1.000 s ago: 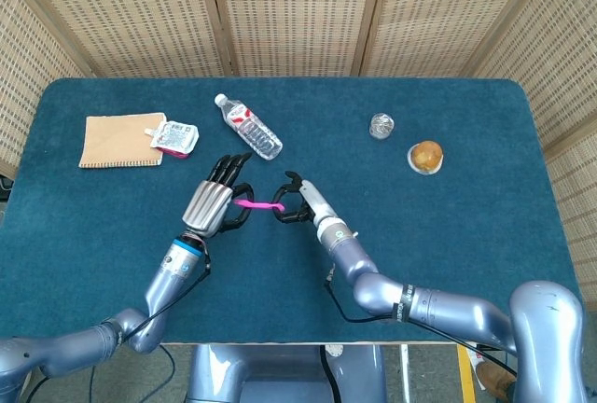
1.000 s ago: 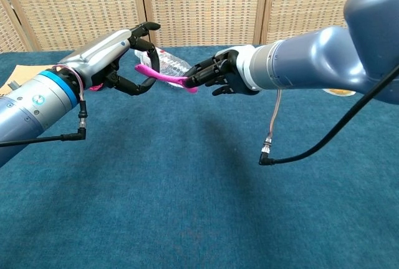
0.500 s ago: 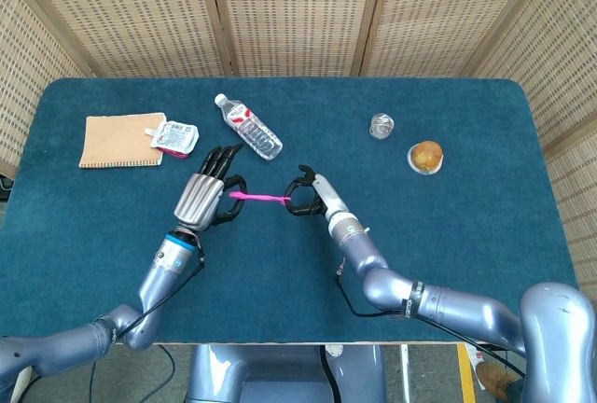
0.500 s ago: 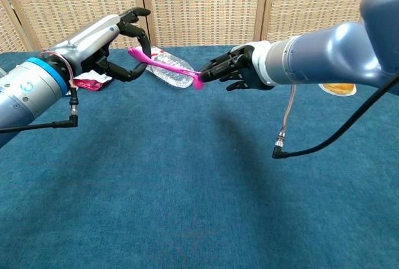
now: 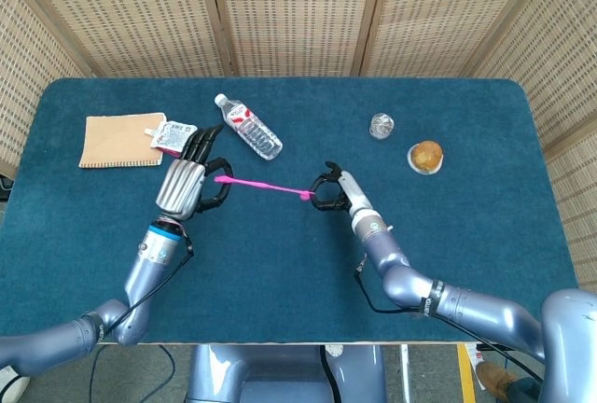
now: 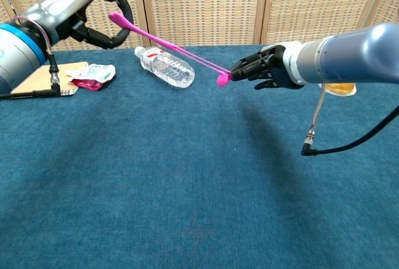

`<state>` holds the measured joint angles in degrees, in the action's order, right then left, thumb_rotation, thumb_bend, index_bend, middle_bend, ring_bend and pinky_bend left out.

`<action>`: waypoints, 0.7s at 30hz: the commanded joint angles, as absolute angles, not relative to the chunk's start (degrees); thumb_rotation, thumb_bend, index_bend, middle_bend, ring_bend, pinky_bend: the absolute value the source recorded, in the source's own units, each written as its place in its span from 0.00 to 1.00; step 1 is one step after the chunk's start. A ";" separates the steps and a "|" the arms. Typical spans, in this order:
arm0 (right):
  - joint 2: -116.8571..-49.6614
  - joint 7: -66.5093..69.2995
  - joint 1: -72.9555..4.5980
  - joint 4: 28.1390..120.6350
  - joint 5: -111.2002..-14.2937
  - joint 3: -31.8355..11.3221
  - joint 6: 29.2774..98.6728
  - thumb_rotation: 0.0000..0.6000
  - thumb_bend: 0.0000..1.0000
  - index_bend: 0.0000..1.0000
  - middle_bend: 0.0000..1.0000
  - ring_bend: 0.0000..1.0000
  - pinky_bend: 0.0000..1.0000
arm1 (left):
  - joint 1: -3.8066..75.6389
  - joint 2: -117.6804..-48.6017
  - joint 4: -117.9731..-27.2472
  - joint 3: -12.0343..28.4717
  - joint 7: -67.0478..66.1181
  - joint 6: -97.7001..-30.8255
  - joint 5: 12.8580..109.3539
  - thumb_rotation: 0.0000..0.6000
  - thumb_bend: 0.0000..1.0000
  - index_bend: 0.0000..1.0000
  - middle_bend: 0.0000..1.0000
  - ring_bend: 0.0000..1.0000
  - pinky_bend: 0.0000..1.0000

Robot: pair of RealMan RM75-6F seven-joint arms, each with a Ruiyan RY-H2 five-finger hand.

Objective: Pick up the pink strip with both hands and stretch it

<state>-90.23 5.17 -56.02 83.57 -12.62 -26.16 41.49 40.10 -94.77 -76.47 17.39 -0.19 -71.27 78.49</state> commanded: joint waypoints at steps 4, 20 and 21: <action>-88.13 5.99 -53.81 84.58 -13.49 -25.53 41.84 1.00 0.66 0.71 0.08 0.00 0.00 | 38.96 -91.13 -79.57 18.98 -0.41 -72.65 77.49 1.00 0.48 0.83 0.00 0.00 0.00; -82.16 8.72 -48.16 85.88 -15.92 -24.45 40.13 1.00 0.66 0.71 0.09 0.00 0.00 | 34.90 -80.02 -80.56 23.45 3.44 -74.82 73.19 1.00 0.49 0.83 0.00 0.00 0.00; -81.74 9.02 -47.75 85.90 -16.14 -24.43 39.86 1.00 0.66 0.71 0.09 0.00 0.00 | 34.55 -79.13 -80.31 23.78 3.98 -74.84 72.79 1.00 0.49 0.83 0.00 0.00 0.00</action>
<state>-82.03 8.77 -48.04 85.88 -15.94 -24.49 40.09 35.17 -80.19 -80.68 23.17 3.18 -74.65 73.47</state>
